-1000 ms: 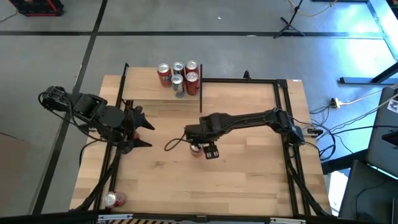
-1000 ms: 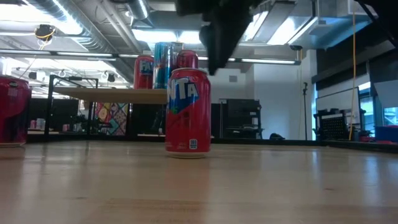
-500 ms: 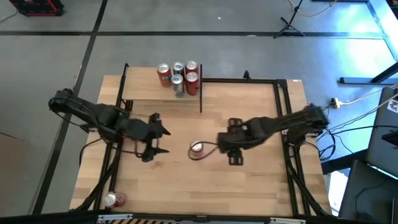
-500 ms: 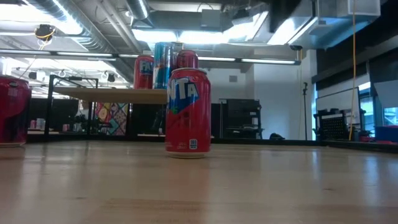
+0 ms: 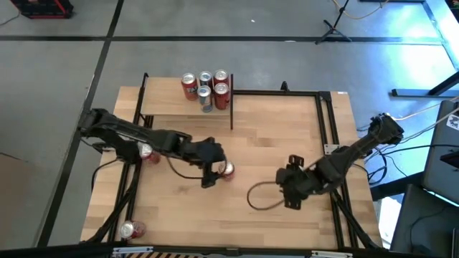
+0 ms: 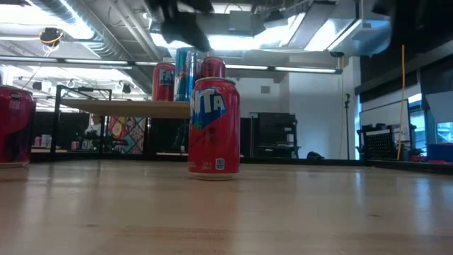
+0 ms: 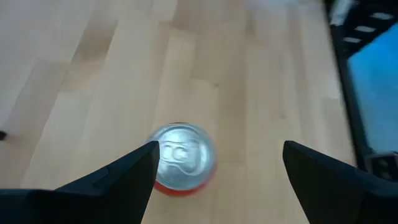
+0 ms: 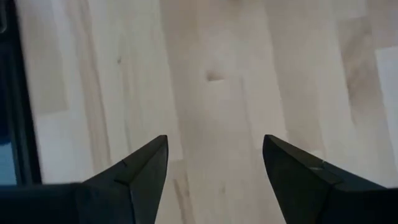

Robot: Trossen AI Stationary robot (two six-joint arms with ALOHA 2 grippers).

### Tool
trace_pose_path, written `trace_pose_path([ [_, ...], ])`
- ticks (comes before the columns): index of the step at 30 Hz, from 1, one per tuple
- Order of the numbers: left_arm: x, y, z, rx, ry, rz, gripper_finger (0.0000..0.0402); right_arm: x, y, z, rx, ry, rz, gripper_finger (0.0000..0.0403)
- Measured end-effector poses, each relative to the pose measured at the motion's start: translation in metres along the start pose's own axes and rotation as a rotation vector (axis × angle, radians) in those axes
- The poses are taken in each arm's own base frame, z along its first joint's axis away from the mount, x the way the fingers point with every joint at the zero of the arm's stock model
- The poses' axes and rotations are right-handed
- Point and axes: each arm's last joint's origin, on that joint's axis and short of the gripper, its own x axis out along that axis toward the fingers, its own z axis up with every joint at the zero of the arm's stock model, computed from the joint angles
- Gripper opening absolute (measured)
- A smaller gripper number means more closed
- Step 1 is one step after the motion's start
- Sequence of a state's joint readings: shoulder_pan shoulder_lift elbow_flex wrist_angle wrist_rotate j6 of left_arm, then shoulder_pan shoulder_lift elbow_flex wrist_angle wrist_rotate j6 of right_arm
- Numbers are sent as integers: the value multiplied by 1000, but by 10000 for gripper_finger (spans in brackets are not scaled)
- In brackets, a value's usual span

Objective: Place canned beverage on shelf
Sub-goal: Put the red soda can on the shelf aligned with the other red soda can

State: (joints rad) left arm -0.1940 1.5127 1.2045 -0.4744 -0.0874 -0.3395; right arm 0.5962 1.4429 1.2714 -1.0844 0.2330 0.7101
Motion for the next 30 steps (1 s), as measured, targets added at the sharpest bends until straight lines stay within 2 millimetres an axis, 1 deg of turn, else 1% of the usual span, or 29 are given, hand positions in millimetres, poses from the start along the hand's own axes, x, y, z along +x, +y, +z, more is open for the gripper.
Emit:
trace_pose_path([
  [5,28,13,-4,-39,62,49,330,-4,15,-14,-31,-21,-1,248],
  [12,51,15,-11,-33,115,50,330,-10,29,-31,-51,-49,-16,248],
  [16,59,16,-14,-36,136,58,330,-12,32,-36,-63,-61,-26,248],
  [20,68,16,-17,-37,151,62,330,-12,31,-35,-60,-73,-37,248],
  [24,72,17,-19,-43,160,68,328,-12,31,-35,-60,-80,-44,248],
  [27,72,17,-19,-61,158,73,313,-12,30,-34,-62,-93,-62,248],
  [30,71,17,-18,-73,156,76,284,-12,30,-34,-66,-99,-68,248],
])
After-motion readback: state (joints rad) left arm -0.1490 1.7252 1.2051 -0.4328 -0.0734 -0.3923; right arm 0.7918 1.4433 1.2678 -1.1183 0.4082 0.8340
